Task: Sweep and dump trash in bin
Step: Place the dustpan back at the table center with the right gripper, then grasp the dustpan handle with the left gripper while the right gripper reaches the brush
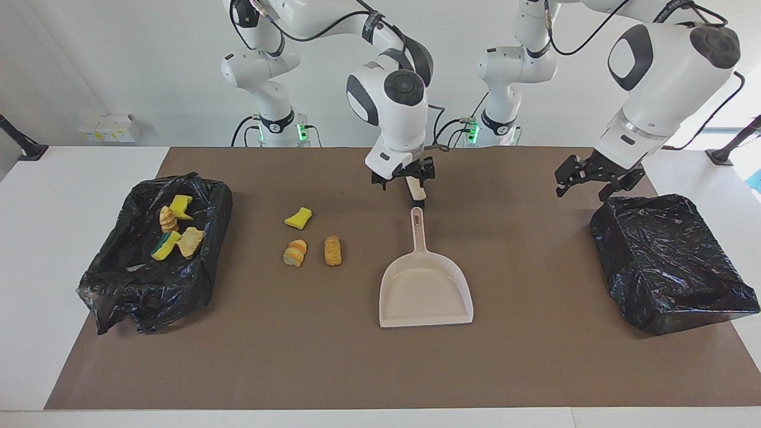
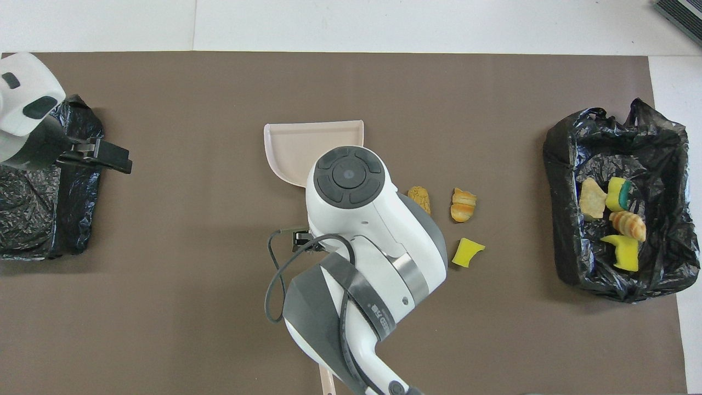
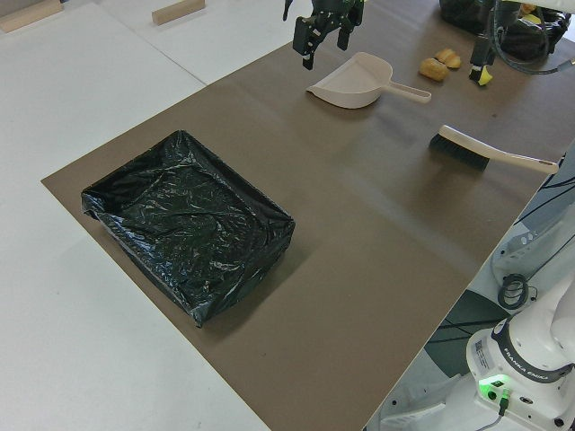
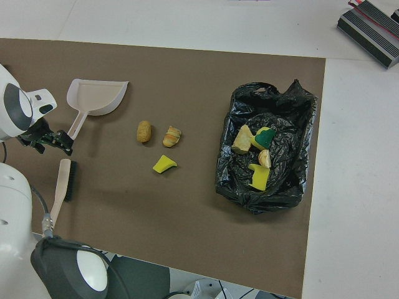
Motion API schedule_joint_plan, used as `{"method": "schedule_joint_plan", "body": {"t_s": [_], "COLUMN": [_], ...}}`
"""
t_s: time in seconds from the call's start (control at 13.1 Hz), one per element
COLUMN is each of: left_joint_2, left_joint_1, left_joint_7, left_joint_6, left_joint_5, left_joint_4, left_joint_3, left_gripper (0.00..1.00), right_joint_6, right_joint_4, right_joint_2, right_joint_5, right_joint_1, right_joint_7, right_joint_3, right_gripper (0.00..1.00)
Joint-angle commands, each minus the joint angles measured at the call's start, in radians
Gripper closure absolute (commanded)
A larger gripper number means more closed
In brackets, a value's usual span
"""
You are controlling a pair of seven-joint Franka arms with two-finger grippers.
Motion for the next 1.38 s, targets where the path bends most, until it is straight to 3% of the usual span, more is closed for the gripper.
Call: {"method": "schedule_joint_plan", "body": {"t_s": [0.0, 0.15, 0.46, 0.76, 0.92, 1.07, 1.22, 1.3], "left_joint_2": [0.056, 0.106, 0.171, 0.156, 0.138, 0.072, 0.047, 0.047], "left_joint_1": [-0.094, -0.136, -0.261, -0.363, -0.401, -0.435, -0.458, -0.463], "left_joint_7": [-0.005, -0.046, -0.187, -0.307, -0.411, -0.442, -0.504, -0.511], "left_joint_6": [0.095, 0.148, 0.201, 0.31, 0.32, 0.376, 0.451, 0.452], "left_joint_5": [0.003, 0.004, 0.008, 0.008, 0.007, 0.005, -0.003, -0.004], "left_joint_4": [0.002, 0.003, -0.012, -0.134, -0.183, -0.307, -0.371, -0.371], "left_joint_3": [0.016, 0.016, 0.016, 0.018, 0.015, 0.013, 0.013, 0.013], "left_gripper": [0.0, 0.0, 0.0, 0.0, 0.0, 0.0, 0.0, 0.0], "right_joint_6": [0.154, 0.215, 0.312, 0.398, 0.433, 0.479, 0.493, 0.496], "right_joint_4": [-0.298, -0.417, -0.536, -0.567, -0.575, -0.584, -0.583, -0.583], "right_joint_2": [-0.188, -0.251, -0.262, -0.242, -0.231, -0.204, -0.193, -0.191], "right_joint_5": [0.074, 0.113, 0.132, 0.156, 0.156, 0.154, 0.154, 0.153], "right_joint_1": [0.099, 0.171, 0.228, 0.252, 0.269, 0.277, 0.278, 0.278], "right_joint_7": [-0.024, -0.011, 0.007, 0.019, 0.019, 0.016, 0.001, 0.003], "right_joint_3": [-0.004, -0.004, -0.004, -0.004, -0.004, -0.004, -0.004, -0.004], "right_gripper": [0.0, 0.0, 0.0, 0.01, 0.1, 0.29, 0.76, 0.91]}}
